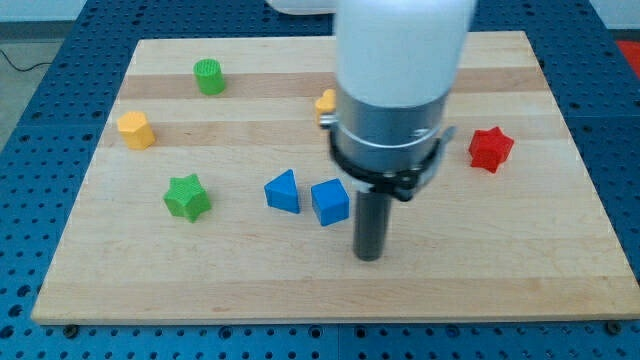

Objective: Move blue cube into blue triangle

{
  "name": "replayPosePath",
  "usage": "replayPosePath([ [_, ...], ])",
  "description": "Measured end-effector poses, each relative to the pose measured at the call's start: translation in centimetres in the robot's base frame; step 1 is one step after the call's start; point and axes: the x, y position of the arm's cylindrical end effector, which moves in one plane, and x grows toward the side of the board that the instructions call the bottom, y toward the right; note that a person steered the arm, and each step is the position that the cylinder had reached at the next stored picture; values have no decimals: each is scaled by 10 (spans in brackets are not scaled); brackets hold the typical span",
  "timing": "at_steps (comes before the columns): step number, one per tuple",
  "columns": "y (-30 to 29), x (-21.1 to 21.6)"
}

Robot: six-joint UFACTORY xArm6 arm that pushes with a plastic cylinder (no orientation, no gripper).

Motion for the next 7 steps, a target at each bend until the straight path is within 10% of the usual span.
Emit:
replayPosePath([
  [4, -46, -28],
  [7, 36, -67],
])
